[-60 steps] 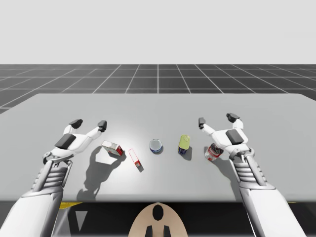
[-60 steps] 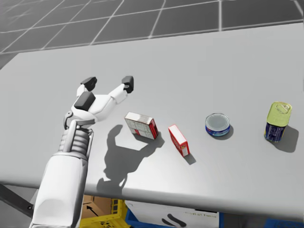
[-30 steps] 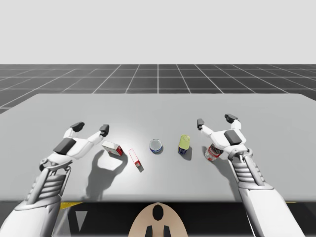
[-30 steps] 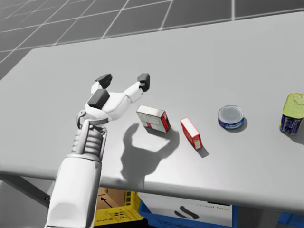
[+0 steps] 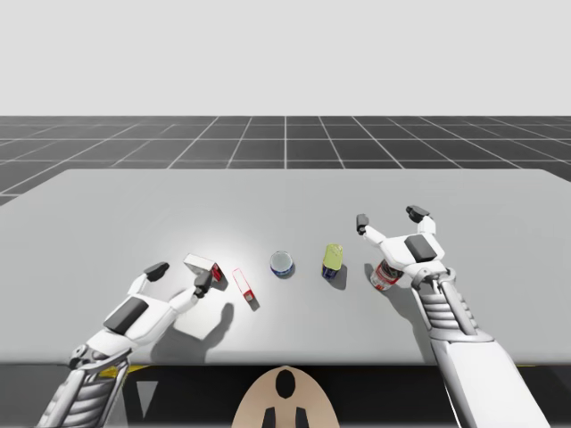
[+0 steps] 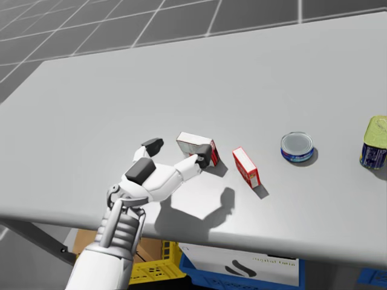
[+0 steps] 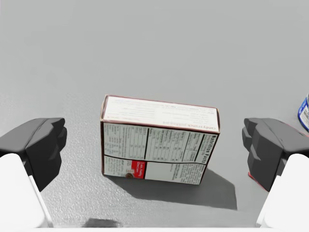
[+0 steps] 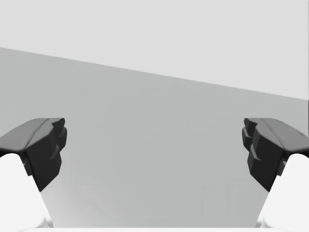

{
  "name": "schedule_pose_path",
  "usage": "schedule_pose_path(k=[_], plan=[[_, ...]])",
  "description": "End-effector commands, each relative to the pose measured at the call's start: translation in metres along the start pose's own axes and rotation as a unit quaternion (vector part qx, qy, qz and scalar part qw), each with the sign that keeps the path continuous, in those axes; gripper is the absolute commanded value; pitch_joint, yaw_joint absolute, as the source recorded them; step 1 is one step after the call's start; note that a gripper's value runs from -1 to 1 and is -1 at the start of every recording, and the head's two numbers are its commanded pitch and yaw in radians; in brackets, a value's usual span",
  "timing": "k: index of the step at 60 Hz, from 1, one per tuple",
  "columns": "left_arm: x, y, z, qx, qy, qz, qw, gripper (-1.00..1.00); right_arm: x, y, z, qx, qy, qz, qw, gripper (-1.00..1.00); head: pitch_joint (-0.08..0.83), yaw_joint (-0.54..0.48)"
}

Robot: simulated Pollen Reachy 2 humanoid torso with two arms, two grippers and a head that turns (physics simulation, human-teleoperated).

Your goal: Lift the pudding box off the table.

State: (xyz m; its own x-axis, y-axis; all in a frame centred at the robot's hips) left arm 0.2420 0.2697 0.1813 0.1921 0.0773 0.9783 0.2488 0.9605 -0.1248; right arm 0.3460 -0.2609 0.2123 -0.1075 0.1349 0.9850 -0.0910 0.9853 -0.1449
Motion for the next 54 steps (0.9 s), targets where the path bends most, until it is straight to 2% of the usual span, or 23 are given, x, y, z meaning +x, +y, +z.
schedule_pose_path(k=[1, 6, 18, 36, 54], plan=[[-0.031, -0.004, -0.001, 0.004, 0.020, 0.007, 1.000, -1.00, 0.000, 0.000, 0.000, -0.001, -0.003, -0.001, 1.0000, -1.00, 0.684, 0.36], [-0.041, -0.002, -0.008, 0.010, 0.025, 0.008, 1.000, -1.00, 0.000, 0.000, 0.000, -0.001, -0.005, 0.000, 1.0000, -1.00, 0.686, 0.36], [-0.045, -0.002, -0.022, 0.013, 0.034, 0.009, 0.999, -1.00, 0.000, 0.000, 0.000, -0.003, -0.007, 0.001, 1.0000, -1.00, 0.690, 0.36], [-0.037, -0.009, -0.046, 0.026, 0.032, -0.008, 0.999, -1.00, 0.000, 0.000, 0.001, -0.003, -0.008, 0.001, 1.0000, -1.00, 0.697, 0.36], [-0.031, -0.013, -0.064, 0.036, 0.035, -0.013, 0.999, -1.00, 0.001, 0.000, 0.001, -0.003, -0.009, 0.002, 1.0000, -1.00, 0.699, 0.35]])
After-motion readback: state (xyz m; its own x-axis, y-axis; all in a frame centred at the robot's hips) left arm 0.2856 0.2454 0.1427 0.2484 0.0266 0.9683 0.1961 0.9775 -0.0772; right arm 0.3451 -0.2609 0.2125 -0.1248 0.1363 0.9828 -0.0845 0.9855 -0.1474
